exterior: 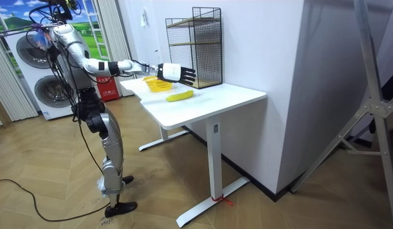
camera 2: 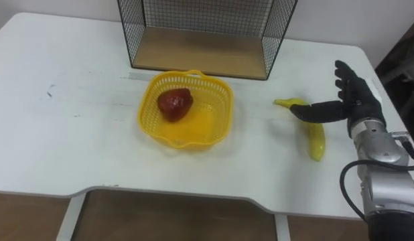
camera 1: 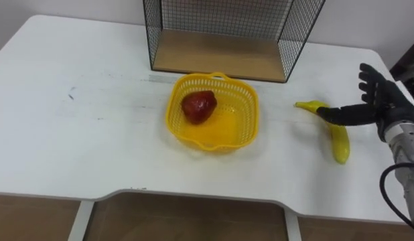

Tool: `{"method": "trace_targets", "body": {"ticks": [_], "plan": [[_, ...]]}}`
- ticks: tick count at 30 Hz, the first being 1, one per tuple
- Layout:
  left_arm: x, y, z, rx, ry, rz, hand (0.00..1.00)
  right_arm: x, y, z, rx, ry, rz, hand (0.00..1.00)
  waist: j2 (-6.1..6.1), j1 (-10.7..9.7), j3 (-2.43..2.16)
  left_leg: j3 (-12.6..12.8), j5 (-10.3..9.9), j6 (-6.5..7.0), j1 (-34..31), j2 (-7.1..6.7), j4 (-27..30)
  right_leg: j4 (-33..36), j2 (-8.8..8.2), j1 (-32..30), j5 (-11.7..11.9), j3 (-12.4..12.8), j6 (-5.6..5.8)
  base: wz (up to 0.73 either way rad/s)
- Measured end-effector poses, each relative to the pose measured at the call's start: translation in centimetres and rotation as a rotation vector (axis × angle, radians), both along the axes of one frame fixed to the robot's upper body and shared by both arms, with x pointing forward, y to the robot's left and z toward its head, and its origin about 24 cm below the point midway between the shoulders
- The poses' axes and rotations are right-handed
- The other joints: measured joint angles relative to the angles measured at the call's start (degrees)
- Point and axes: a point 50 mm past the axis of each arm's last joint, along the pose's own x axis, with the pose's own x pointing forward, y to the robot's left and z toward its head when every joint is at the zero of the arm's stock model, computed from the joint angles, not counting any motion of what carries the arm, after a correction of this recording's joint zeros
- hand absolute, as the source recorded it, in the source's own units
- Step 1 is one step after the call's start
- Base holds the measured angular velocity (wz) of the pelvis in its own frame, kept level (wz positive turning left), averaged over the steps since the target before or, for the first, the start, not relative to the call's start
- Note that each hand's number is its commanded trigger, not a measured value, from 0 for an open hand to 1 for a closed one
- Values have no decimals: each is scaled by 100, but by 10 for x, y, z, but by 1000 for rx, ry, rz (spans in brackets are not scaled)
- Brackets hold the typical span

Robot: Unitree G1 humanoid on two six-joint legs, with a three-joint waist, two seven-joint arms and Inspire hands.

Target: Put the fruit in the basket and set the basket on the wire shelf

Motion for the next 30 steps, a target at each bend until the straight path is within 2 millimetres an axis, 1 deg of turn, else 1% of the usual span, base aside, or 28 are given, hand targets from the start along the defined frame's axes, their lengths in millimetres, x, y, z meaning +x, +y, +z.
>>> {"method": "trace_targets", "body": {"ticks": [8, 10, 11, 14, 17, 21, 30], "plan": [[2, 2, 1, 5, -5, -3, 0, 0, 3, -4, -19, 42, 34, 0, -3, 26, 8, -31, -1, 0, -27, 0, 54, 9, 1, 7, 0, -27, 0, 0], [5, 2, 2, 7, -16, -7, 0, -1, 3, -8, -28, 66, 40, 0, -26, 57, 24, -40, -1, 0, -39, 0, 60, 12, 1, 6, 0, -34, 0, 0], [7, 3, 2, 6, -25, -10, 0, -2, 1, -12, -26, 88, 37, 0, -42, 106, 30, -41, -1, 1, -73, 1, 66, 11, 1, -4, 0, -34, 0, 0], [9, 3, 2, 7, -32, -13, 0, -4, -1, -19, -30, 127, 39, 0, -67, 140, 29, -56, -8, 8, -113, -1, 109, 6, -1, -9, -1, -51, 0, 4], [10, 2, 2, 6, -35, -14, 0, -8, -6, -27, -38, 181, 31, 0, -67, 144, 29, -79, -14, 16, -155, 1, 201, 3, -4, -18, -1, -119, 1, 10], [8, 2, 2, 2, -26, -11, 0, -11, -11, -38, -9, 246, 28, 0, -61, 151, 29, -86, -14, 16, -157, 5, 207, 10, -4, -17, -1, -130, 0, 1], [11, 2, 2, -1, -35, -13, 0, -7, -12, -37, -26, 277, 63, 0, -49, 142, 33, -89, -15, 16, -155, 5, 180, 19, -3, -17, 0, -131, 0, 0]]}}
